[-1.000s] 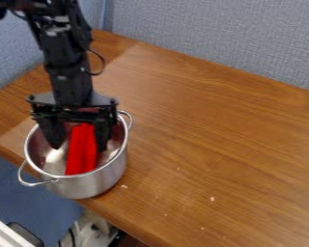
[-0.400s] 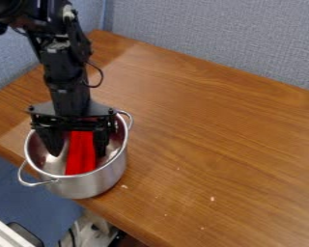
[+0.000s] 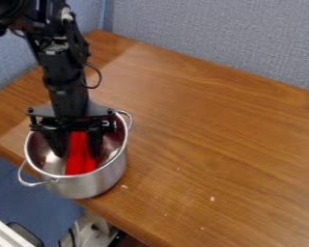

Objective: Move the red object from the metal pot to the table

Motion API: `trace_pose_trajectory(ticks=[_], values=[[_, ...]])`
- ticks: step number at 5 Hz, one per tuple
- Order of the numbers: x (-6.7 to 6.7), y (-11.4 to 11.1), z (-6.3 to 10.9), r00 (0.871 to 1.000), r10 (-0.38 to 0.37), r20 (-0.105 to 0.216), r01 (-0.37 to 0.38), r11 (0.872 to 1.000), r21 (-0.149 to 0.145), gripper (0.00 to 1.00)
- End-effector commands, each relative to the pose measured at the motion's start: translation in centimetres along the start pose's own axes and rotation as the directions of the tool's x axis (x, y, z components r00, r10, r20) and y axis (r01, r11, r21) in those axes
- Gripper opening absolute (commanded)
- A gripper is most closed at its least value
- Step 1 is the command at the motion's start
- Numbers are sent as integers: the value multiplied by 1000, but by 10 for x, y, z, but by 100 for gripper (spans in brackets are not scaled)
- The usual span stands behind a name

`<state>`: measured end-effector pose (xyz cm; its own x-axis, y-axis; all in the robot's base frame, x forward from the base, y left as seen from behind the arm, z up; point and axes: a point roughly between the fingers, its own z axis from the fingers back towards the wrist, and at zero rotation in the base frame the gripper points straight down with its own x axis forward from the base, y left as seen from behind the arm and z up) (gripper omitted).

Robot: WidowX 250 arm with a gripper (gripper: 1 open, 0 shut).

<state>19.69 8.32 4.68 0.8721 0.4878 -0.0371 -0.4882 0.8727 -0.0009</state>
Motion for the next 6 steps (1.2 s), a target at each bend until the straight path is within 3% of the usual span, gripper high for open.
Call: trace_pose_trajectory(ticks=[1, 3, 4, 5, 6], values=[[2, -1, 2, 1000, -1, 20, 1, 1000, -1, 0], [23, 6, 7, 999, 33, 24, -33, 999, -2, 0], [34, 9, 14, 998, 50, 32, -51, 998, 25, 0], [39, -3, 41, 998, 47, 47, -50, 997, 66, 0], [44, -28, 70, 996, 21, 89, -29, 995, 95, 0]])
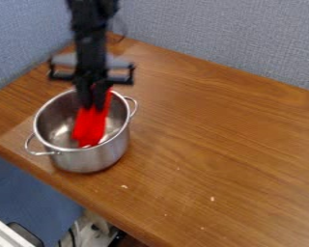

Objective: Move the red object from the metal pot to the table

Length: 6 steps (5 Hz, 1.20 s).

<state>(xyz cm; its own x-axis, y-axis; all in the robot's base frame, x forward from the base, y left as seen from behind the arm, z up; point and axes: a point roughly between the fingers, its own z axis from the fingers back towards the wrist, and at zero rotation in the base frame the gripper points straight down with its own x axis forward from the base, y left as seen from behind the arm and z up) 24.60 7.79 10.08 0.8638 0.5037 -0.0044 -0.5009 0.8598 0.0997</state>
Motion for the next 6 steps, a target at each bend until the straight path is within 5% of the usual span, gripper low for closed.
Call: trace_pose_trajectory(ticks=[1, 2, 3, 4, 5, 6], values=[[1, -29, 38, 995, -65, 70, 69, 996, -53, 0], [-16, -57, 58, 984, -143, 101, 153, 983, -97, 0], [-41, -76, 62, 948, -299, 108, 312, 939, -146, 0], [-68, -87, 48, 881, -462, 97, 472, 868, -153, 0], [-89, -96, 24, 811, -580, 83, 586, 800, -129, 0], [-94, -103, -2, 779, -623, 72, 627, 772, -107, 0]])
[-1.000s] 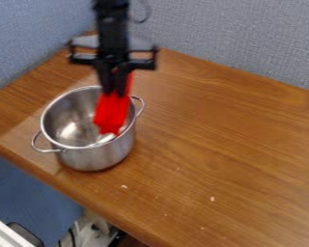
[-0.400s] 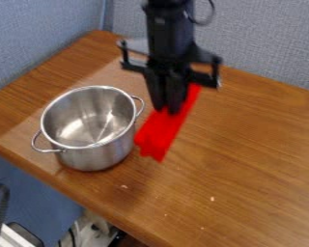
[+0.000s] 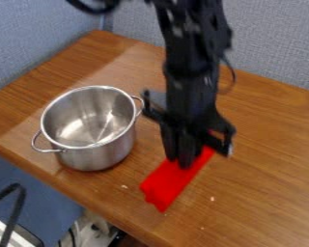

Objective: Move the red object from the metal pot to the table

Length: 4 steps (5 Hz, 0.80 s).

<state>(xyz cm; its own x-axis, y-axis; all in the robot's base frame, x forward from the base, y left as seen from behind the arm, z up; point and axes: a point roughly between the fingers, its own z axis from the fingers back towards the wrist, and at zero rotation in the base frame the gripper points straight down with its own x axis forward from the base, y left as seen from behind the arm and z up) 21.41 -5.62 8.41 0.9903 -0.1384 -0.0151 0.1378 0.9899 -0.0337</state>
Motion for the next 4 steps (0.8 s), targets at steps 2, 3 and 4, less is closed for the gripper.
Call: trace_pose_trajectory(ticks=[2, 3, 4], values=[[15, -3, -6, 998, -49, 47, 49, 999, -1, 0], [24, -2, -13, 997, -48, 63, 48, 999, -12, 0], [23, -10, -13, 996, -37, 81, 38, 999, -21, 0]])
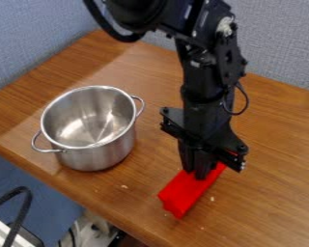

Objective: Move the red object from the metal pot to the table

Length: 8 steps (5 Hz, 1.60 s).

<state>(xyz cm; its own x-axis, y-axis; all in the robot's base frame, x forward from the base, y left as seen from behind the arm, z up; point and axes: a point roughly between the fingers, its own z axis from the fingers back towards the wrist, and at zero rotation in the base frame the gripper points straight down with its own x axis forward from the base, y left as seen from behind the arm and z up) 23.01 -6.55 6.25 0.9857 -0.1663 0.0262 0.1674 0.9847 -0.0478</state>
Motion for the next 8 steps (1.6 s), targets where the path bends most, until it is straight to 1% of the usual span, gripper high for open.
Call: trace_pose_trajectory(ticks=[1, 2, 3, 4, 5, 6, 7, 8], values=[[2, -13, 11, 999, 5, 48, -5, 1000, -14, 0], [1, -22, 13, 998, 18, 58, -17, 1000, -13, 0], [5, -17, 6, 997, -30, 76, 30, 1000, 2, 0], [15, -1, -2, 997, 3, 83, -3, 1000, 4, 0], [21, 5, 0, 994, -29, 101, 30, 999, -13, 0], [24, 10, 7, 993, -51, 106, 53, 998, -17, 0], [36, 9, 15, 991, 11, 131, -6, 999, -33, 0], [52, 9, 25, 983, 75, 168, -70, 997, -37, 0]])
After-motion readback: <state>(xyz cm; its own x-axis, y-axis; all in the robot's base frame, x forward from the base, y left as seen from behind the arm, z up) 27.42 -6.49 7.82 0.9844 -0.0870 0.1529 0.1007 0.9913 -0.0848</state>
